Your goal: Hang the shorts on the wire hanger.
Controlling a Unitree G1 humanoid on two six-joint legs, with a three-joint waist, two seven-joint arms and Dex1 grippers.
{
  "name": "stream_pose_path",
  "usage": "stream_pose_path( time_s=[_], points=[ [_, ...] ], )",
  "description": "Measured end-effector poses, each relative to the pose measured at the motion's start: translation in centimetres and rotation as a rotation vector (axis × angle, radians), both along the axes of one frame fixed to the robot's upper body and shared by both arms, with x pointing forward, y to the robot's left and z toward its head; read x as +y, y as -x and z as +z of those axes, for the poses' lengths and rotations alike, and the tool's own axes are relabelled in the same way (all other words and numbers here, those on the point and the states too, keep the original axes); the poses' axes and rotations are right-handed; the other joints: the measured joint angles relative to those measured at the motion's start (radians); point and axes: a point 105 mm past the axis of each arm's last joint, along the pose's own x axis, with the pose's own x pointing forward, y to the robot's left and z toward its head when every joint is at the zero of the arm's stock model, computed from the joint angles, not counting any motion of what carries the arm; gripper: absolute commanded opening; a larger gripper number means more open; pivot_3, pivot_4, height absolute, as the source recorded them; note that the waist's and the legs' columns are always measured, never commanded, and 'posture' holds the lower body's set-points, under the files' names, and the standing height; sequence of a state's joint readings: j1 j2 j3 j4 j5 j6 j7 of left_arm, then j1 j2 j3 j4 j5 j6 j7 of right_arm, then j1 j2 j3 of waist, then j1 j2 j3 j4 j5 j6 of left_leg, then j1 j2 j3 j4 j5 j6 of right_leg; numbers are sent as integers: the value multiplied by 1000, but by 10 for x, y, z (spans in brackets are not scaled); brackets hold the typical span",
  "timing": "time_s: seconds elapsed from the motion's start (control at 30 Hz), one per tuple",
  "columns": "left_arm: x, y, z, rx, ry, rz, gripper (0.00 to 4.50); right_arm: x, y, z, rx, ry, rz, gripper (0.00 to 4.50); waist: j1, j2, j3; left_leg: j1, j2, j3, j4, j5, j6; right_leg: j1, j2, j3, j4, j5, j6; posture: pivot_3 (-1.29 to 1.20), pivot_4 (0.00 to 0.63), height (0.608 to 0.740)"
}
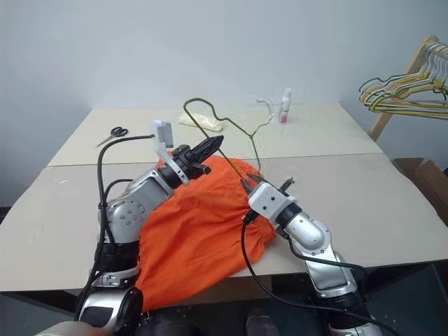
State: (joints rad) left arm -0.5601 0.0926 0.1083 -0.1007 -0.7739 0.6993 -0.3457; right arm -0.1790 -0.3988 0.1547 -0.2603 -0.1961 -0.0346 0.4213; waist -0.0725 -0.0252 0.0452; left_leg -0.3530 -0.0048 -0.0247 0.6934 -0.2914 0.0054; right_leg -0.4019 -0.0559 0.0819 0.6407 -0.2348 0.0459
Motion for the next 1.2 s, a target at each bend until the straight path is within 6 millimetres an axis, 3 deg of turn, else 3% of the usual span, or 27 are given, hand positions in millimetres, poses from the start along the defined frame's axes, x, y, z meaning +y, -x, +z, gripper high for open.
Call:
stream_pose_path(
  time_s=[0.1, 0.2, 0.23, 0.33, 0.53, 0.6, 0.7, 0.8, 1.13, 1.2],
  points=[
    [5, 0, -1, -57, -58, 7, 0, -5, 0, 3, -2, -2, -5, 3227, 0, 0, 0, 0, 0, 0, 0, 0, 0, 0, 0, 0, 0, 0, 0, -86, 0, 740],
    [19, 0, 4, -125, -88, -9, 0, -22, 1, 17, 40, -95, -9, 4333, 1, 0, 0, 0, 0, 0, 0, 0, 0, 0, 0, 0, 0, 0, 0, -80, 0, 740],
    [23, 0, 5, -136, -90, -24, 0, -27, 2, 21, 81, -150, 6, 4478, 1, 0, 0, 0, 0, 0, 0, 0, 0, 0, 0, 0, 0, 0, 0, -78, 0, 740],
    [42, 15, 23, -246, -75, -170, 0, -42, 15, 30, 336, -312, 159, 4478, -2, 0, 0, 0, 1, 0, 0, 0, 0, 0, 0, -1, -1, 0, 0, -72, 0, 740],
    [75, 50, 77, -492, 12, -445, 0, -56, 30, 38, 764, -351, 385, 4478, -4, 0, 0, 1, 2, 1, 0, 0, 1, 3, 1, -2, -2, -1, 0, -61, 0, 740],
    [82, 57, 85, -528, 48, -508, 0, -57, 33, 39, 849, -345, 442, 4478, -2, 0, 0, 1, 2, 0, 0, 0, 1, 3, 2, -3, -2, -2, 0, -57, 0, 740],
    [89, 59, 87, -539, 96, -553, 0, -46, 35, 38, 947, -349, 539, 4478, -3, 0, 0, 0, 3, 0, 0, 0, 1, 2, 1, -3, -3, -5, 6, -50, 0, 740],
    [86, 62, 86, -548, 114, -584, 0, -31, 32, 39, 988, -339, 598, 4478, 2, 0, 0, -1, 2, 0, 0, 0, 1, 1, 1, -3, -3, -1, 1, -44, 0, 740],
    [72, 60, 80, -554, 137, -608, 0, -5, 25, 45, 998, -299, 675, 4478, 12, 0, 0, -3, 2, 0, 1, 0, 1, -1, 0, -3, -3, 0, 1, -50, 0, 740],
    [71, 60, 80, -552, 140, -610, 0, -4, 26, 46, 998, -294, 686, 4108, 11, 0, 0, -3, 2, 0, 1, 0, 1, -1, 0, -3, -3, 0, 1, -51, 0, 740]
  ],
)
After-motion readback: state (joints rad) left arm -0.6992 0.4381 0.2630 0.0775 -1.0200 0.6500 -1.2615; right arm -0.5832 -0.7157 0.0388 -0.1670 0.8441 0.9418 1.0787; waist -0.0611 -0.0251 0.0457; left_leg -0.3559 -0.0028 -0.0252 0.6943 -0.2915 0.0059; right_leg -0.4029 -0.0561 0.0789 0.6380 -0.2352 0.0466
